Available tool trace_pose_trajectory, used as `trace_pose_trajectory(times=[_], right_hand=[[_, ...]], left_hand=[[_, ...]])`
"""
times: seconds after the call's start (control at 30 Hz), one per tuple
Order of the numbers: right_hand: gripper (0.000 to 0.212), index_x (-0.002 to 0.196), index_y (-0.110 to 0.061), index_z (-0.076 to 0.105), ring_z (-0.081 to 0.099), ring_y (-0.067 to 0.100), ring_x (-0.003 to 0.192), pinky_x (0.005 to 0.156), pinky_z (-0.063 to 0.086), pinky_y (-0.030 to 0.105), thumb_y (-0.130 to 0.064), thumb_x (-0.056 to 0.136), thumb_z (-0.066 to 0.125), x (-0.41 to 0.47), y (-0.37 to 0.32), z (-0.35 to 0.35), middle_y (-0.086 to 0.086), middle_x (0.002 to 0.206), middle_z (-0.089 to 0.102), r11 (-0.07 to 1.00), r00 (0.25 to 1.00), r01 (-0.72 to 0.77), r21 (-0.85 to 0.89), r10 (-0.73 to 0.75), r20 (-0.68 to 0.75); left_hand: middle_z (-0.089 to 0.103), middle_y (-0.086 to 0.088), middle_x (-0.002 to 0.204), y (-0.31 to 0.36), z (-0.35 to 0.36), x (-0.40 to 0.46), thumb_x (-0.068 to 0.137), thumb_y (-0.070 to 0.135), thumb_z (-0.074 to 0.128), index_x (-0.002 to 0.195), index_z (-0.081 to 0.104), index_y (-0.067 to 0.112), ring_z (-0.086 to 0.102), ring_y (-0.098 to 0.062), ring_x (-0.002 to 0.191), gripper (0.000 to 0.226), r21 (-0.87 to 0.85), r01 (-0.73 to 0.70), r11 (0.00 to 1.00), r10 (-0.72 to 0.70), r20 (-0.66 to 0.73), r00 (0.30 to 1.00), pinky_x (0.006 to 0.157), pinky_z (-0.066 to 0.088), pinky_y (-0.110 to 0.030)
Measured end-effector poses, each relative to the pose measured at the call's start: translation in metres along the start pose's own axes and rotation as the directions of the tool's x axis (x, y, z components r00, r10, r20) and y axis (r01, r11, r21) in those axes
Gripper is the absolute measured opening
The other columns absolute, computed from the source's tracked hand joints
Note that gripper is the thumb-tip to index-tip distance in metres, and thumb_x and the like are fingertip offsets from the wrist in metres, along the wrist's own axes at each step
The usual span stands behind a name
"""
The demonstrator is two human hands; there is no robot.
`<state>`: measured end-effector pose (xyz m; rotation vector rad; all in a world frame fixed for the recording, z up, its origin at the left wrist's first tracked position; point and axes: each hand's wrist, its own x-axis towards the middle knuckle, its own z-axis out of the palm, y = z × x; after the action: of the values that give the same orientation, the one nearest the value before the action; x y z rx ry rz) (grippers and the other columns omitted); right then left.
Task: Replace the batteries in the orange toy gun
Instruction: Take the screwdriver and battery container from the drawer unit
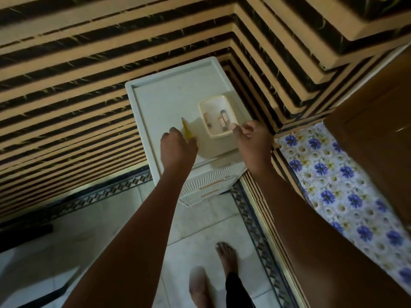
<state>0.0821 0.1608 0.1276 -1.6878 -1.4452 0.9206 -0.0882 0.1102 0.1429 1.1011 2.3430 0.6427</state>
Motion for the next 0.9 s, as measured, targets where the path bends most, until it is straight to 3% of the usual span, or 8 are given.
trace_pose_trajectory(times=[0.13,0.2,0.33,0.43,0.53,0.63,0.77,0.9], right_hand=[[0.030,0.094,-0.008,0.067,0.072,0.023,0.078,0.067,0.056,0.034,-0.037,0.094,0.073,0.029,-0.002,0.010,0.010,0.091,0.075,0.997,0.987,-0.044,-0.061,0.053,0.152],[0.026,0.083,-0.017,0.060,0.073,0.019,0.070,0.063,0.058,0.031,-0.036,0.094,0.073,0.037,0.002,0.014,0.010,0.085,0.075,0.994,0.970,-0.084,-0.076,0.099,0.220],[0.026,0.085,-0.016,0.063,0.077,0.025,0.080,0.080,0.064,0.050,-0.039,0.091,0.073,0.044,0.010,0.015,0.008,0.088,0.076,0.983,0.948,-0.181,-0.043,0.186,0.259],[0.025,0.082,-0.013,0.065,0.078,0.023,0.080,0.079,0.065,0.051,-0.034,0.091,0.076,0.039,0.007,0.008,0.008,0.089,0.075,0.974,0.937,-0.227,0.021,0.213,0.278],[0.030,0.080,-0.010,0.066,0.078,0.022,0.079,0.077,0.065,0.052,-0.037,0.085,0.079,0.027,0.004,-0.001,0.007,0.087,0.076,0.967,0.930,-0.245,0.067,0.214,0.299],[0.027,0.081,-0.002,0.063,0.079,0.023,0.080,0.075,0.066,0.050,-0.022,0.093,0.077,0.006,-0.008,-0.012,0.015,0.092,0.075,0.961,0.919,-0.250,0.120,0.197,0.340],[0.032,0.082,0.008,0.058,0.078,0.027,0.085,0.073,0.066,0.042,-0.016,0.095,0.074,-0.030,-0.037,-0.025,0.020,0.090,0.072,0.964,0.926,-0.184,0.194,0.104,0.364],[0.027,0.080,0.001,0.061,0.077,0.020,0.080,0.069,0.065,0.033,-0.018,0.095,0.074,-0.069,-0.069,-0.034,0.014,0.086,0.073,0.969,0.919,-0.115,0.217,0.021,0.394]], left_hand=[[0.063,-0.020,0.104,0.013,0.006,0.005,0.089,0.010,0.061,0.105,0.060,-0.003,0.054,-0.033,0.085,0.020,-0.023,0.108,0.994,-0.108,-0.019,0.994,0.070,0.041,-0.036],[0.061,-0.016,0.099,0.014,0.007,0.006,0.088,0.008,0.059,0.104,0.063,-0.003,0.057,-0.033,0.086,0.019,-0.041,0.146,0.988,-0.147,-0.023,0.989,0.070,0.044,-0.036],[0.063,-0.006,0.088,0.012,0.006,0.008,0.092,0.010,0.059,0.097,0.071,0.002,0.059,-0.026,0.078,0.015,-0.122,0.239,0.963,-0.240,0.006,0.971,0.067,0.042,-0.030],[0.064,-0.003,0.077,0.010,-0.002,0.006,0.098,0.012,0.060,0.092,0.071,0.007,0.061,-0.019,0.069,0.013,-0.252,0.284,0.925,-0.277,0.061,0.959,0.054,0.042,-0.022],[0.068,-0.006,0.073,0.008,-0.009,-0.003,0.097,0.007,0.064,0.084,0.073,0.009,0.072,-0.031,0.076,0.016,-0.413,0.334,0.848,-0.300,0.145,0.943,0.071,0.063,-0.036],[0.072,-0.009,0.078,0.011,-0.024,-0.027,0.097,0.005,0.066,0.081,0.070,0.015,0.076,-0.036,0.086,0.019,-0.518,0.341,0.784,-0.289,0.182,0.940,0.084,0.064,-0.046],[0.073,-0.010,0.090,0.006,-0.054,-0.069,0.099,0.004,0.064,0.098,0.072,0.002,0.075,-0.031,0.087,0.008,-0.616,0.283,0.735,-0.288,0.094,0.953,0.075,0.064,-0.035],[0.073,-0.017,0.092,-0.010,-0.083,-0.114,0.098,0.005,0.065,0.094,0.072,0.002,0.074,-0.030,0.082,0.009,-0.679,0.239,0.694,-0.324,0.003,0.946,0.076,0.064,-0.040]])
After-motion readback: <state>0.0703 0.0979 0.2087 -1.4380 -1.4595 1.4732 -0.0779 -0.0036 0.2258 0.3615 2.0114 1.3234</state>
